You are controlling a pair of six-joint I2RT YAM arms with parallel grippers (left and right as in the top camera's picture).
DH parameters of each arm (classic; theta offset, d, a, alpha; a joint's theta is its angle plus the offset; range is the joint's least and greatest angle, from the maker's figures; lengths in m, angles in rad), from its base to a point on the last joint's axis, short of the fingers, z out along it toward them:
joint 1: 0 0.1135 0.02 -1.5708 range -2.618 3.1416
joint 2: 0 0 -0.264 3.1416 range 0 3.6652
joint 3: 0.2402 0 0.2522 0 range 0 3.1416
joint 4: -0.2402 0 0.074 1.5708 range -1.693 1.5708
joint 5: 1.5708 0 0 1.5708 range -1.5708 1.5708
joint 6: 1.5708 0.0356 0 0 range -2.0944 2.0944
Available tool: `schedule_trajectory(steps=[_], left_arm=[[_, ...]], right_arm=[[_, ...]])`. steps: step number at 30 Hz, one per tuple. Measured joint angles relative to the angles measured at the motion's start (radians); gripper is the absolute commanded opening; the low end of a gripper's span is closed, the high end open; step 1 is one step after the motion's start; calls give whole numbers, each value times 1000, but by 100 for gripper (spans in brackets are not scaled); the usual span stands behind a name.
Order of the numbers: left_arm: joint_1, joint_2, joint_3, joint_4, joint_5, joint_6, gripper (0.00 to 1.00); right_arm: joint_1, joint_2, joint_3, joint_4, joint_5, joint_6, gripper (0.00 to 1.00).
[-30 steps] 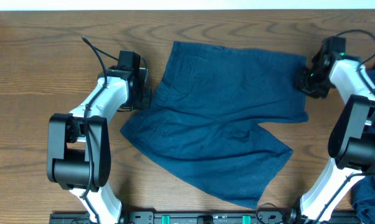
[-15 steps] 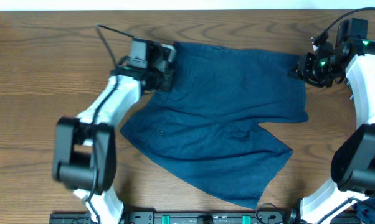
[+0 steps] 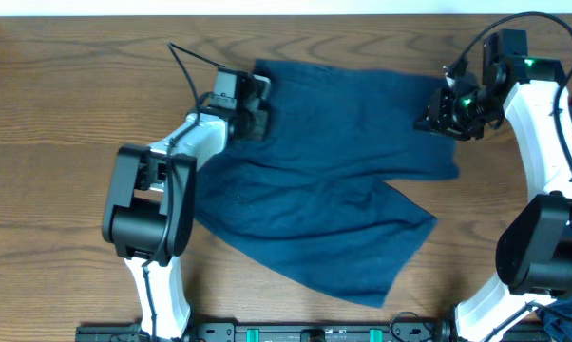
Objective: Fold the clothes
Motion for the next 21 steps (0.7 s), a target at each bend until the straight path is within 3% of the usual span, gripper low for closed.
schedule_trajectory(steps=[8, 15, 17, 21], left_arm=[[224, 0, 43, -108, -113, -56, 6], [225, -12, 53, -176, -123, -70, 6], [223, -21, 52, -200, -122, -71, 6], [220, -54, 50, -239, -122, -71, 6]], right_arm=[[79, 0, -61, 86, 51, -3, 50], [174, 0, -287, 229, 95, -5, 59], [187, 0, -354, 281, 110, -3, 55], [192, 0, -472, 412, 128, 19, 27]])
